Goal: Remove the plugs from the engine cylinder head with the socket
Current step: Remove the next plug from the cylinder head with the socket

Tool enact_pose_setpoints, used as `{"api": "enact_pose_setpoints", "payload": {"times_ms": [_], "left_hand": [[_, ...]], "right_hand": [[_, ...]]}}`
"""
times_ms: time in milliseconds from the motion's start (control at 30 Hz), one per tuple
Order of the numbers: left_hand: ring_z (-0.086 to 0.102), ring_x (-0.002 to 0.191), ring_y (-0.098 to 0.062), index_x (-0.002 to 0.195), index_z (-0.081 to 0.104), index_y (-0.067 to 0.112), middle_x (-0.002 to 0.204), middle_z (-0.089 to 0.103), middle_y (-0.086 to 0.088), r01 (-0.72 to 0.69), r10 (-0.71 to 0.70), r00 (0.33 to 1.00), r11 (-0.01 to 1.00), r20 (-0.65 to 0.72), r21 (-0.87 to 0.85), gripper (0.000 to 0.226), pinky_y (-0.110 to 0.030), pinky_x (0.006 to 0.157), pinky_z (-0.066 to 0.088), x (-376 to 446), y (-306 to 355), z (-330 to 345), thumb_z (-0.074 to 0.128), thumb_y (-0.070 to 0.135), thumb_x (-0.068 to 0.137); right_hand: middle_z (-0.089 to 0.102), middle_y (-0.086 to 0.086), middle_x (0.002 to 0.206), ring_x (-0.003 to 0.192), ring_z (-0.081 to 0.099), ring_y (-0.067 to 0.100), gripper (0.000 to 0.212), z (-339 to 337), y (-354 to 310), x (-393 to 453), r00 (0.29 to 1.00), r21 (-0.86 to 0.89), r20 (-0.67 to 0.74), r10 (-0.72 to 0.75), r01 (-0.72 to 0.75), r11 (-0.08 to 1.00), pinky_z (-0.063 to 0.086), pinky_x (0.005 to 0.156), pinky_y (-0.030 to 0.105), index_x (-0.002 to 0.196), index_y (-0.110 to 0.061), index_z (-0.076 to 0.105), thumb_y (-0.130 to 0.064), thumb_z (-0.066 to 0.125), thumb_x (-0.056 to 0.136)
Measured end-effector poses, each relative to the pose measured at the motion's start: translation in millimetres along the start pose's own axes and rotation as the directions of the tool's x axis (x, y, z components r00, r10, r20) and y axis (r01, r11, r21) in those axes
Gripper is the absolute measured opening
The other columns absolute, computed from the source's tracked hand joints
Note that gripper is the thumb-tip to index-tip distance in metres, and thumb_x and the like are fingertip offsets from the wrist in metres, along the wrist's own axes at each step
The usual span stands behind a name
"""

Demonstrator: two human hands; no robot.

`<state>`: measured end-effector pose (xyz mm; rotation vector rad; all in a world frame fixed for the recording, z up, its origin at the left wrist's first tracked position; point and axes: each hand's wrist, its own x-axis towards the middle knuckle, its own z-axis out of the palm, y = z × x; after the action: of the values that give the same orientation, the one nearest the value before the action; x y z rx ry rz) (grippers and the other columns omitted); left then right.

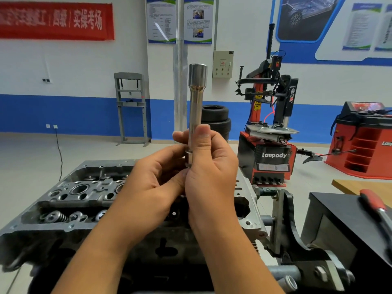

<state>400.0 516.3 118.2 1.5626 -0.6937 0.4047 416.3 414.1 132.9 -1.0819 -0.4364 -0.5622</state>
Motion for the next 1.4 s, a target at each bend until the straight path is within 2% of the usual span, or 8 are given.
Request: {"api": "enact_pose_setpoints", "payload": {"times_ms": [233, 367, 467, 700, 767, 967, 1133, 1400], "left_hand": [[0.077, 0.092, -0.021, 0.108, 0.073, 0.036, 0.101, 0.079, 0.000, 0.048, -0.037, 0.990, 0.995, -0.135, 0.082, 0.035, -0.028, 0.070, 0.063, 0.1, -0.8, 0.7, 0.078, 0.027, 0.075], [0.077, 0.099, -0.016, 0.118, 0.074, 0.039, 0.106, 0.080, 0.004, 0.031, -0.026, 0.999, 0.990, -0.043, 0.134, 0.040, -0.027, 0.081, 0.063, 0.0, 1.7, 2.7, 0.071, 0.007, 0.094], [0.075, 0.107, -0.015, 0.126, 0.071, 0.032, 0.114, 0.078, 0.005, 0.008, -0.011, 1.000, 0.991, 0.027, 0.131, 0.035, -0.023, 0.088, 0.060, -0.5, 5.4, 4.1, 0.063, 0.011, 0.099], [0.079, 0.085, -0.022, 0.113, 0.074, 0.043, 0.095, 0.080, -0.001, 0.059, -0.039, 0.992, 0.985, -0.120, 0.163, 0.046, -0.036, 0.066, 0.066, 0.5, 1.4, 5.6, 0.072, 0.001, 0.092], [0.079, 0.087, -0.019, 0.114, 0.075, 0.042, 0.097, 0.081, 0.003, 0.046, -0.026, 0.993, 0.983, -0.114, 0.177, 0.044, -0.033, 0.068, 0.066, 0.4, 0.5, 5.1, 0.075, 0.005, 0.091], [0.074, 0.106, -0.006, 0.128, 0.071, 0.041, 0.112, 0.079, 0.014, 0.022, -0.023, 1.000, 0.981, 0.002, 0.195, 0.040, -0.019, 0.087, 0.059, -1.5, 2.9, 3.7, 0.065, 0.028, 0.091], [0.076, 0.102, -0.011, 0.113, 0.071, 0.055, 0.107, 0.079, 0.010, -0.011, 0.013, 1.000, 0.972, -0.005, 0.233, 0.056, -0.030, 0.092, 0.061, -0.1, 5.8, 6.1, 0.066, 0.002, 0.098], [0.077, 0.094, -0.006, 0.117, 0.077, 0.038, 0.098, 0.081, 0.014, 0.029, 0.016, 0.987, 0.962, -0.160, 0.271, 0.048, -0.026, 0.080, 0.063, -0.6, -0.3, 6.7, 0.078, 0.001, 0.086]], "right_hand": [[0.075, 0.001, 0.084, 0.072, 0.072, 0.012, 0.036, -3.3, -3.0, -1.0, 1.000, 0.064, 0.010, 0.019, -0.020, 0.998, 0.061, 0.064, 0.031, 0.090, -0.016, 0.068, -0.048, 0.081, 0.082], [0.075, 0.003, 0.091, 0.077, 0.069, 0.014, 0.039, -2.9, -0.6, -1.7, 0.999, 0.006, 0.030, 0.015, -0.015, 1.000, 0.063, 0.074, 0.047, 0.088, -0.021, 0.069, -0.059, 0.068, 0.080], [0.076, -0.005, 0.090, 0.079, 0.067, 0.005, 0.040, -2.0, 0.7, -1.4, 1.000, -0.051, 0.017, -0.015, 0.016, 0.999, 0.057, 0.078, 0.035, 0.091, -0.020, 0.070, -0.058, 0.061, 0.087], [0.075, -0.001, 0.087, 0.078, 0.071, 0.012, 0.041, -1.2, -2.4, -1.0, 0.997, 0.063, 0.039, 0.067, -0.070, 0.996, 0.063, 0.075, 0.042, 0.088, -0.018, 0.071, -0.058, 0.067, 0.082], [0.073, -0.001, 0.086, 0.076, 0.069, 0.014, 0.035, -1.9, -2.9, -2.2, 0.999, 0.057, 0.015, 0.049, -0.049, 0.997, 0.063, 0.076, 0.049, 0.089, -0.023, 0.071, -0.054, 0.077, 0.076], [0.075, -0.002, 0.087, 0.079, 0.068, 0.007, 0.029, -4.8, -0.1, -1.2, 0.998, -0.017, -0.041, -0.036, 0.035, 0.999, 0.054, 0.075, 0.025, 0.089, -0.018, 0.072, -0.047, 0.073, 0.086], [0.079, -0.005, 0.092, 0.090, 0.072, 0.010, 0.038, -1.3, -1.7, -1.7, 1.000, -0.040, -0.005, 0.019, -0.019, 0.999, 0.058, 0.092, 0.048, 0.086, -0.025, 0.074, -0.059, 0.057, 0.091], [0.078, 0.001, 0.088, 0.078, 0.071, 0.008, 0.039, -2.8, 1.0, -0.1, 1.000, -0.001, -0.004, 0.011, -0.011, 1.000, 0.057, 0.071, 0.024, 0.091, -0.016, 0.070, -0.054, 0.068, 0.084]]}}
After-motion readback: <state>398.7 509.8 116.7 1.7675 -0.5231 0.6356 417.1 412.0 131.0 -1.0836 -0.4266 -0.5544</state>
